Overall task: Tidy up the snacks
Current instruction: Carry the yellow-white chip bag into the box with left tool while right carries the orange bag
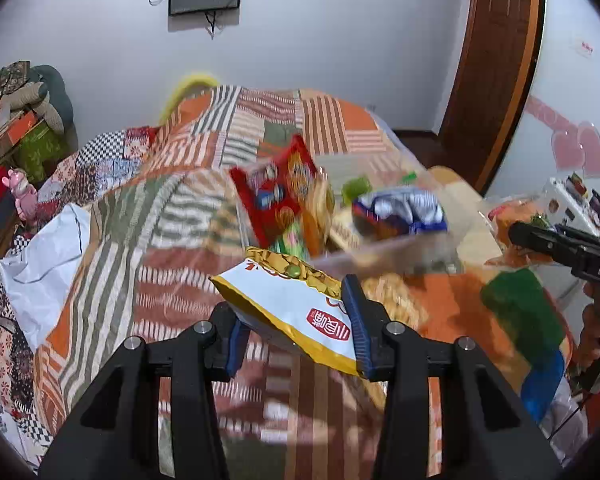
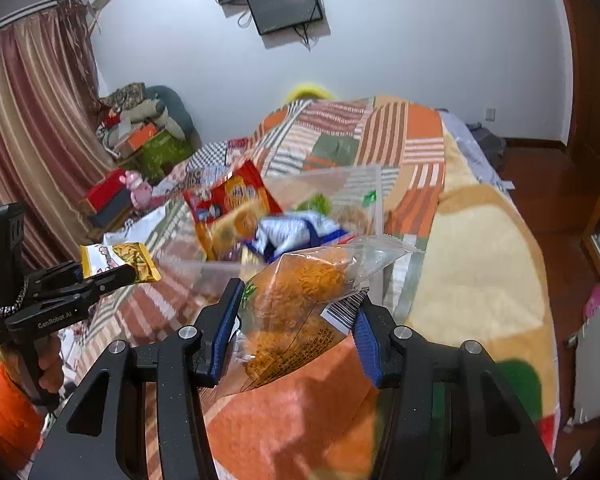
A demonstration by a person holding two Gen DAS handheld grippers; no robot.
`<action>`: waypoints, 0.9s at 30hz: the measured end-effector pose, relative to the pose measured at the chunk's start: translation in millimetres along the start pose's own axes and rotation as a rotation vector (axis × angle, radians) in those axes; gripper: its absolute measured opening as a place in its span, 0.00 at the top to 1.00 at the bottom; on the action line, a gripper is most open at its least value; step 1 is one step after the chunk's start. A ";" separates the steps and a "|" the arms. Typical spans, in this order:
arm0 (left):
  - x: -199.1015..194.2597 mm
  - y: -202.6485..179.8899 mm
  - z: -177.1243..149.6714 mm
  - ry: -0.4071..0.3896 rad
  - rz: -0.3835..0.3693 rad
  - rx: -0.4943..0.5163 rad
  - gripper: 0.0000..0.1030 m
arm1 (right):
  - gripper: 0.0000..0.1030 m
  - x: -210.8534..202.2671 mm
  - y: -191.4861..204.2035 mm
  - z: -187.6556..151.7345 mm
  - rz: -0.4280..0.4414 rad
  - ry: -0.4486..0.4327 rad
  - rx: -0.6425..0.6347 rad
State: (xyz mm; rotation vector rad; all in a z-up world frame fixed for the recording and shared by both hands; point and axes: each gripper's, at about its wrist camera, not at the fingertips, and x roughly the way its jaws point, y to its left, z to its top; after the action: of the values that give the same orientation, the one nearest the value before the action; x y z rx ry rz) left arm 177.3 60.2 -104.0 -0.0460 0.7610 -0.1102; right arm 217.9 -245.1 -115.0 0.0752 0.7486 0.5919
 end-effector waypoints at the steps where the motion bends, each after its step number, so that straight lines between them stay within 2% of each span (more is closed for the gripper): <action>1: -0.8 0.3 3.1 -0.007 -0.004 -0.005 0.58 | 0.54 0.0 0.1 3.8 -0.001 -0.011 -0.001; 9: 12.0 -3.4 41.8 -0.056 -0.040 -0.041 0.58 | 0.54 12.5 3.8 31.5 0.003 -0.070 -0.010; 15: 34.1 -10.8 61.4 -0.069 -0.073 -0.072 0.58 | 0.54 31.7 1.9 46.3 0.006 -0.082 0.008; 27: 102.0 -20.6 79.5 0.017 -0.085 -0.100 0.58 | 0.54 83.6 -6.8 58.7 -0.066 -0.012 -0.010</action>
State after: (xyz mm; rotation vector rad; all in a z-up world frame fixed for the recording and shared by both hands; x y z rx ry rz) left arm 303.8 28.0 -114.8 -0.1725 0.7811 -0.1541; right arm 308.2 -198.1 -125.3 0.0448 0.7337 0.5316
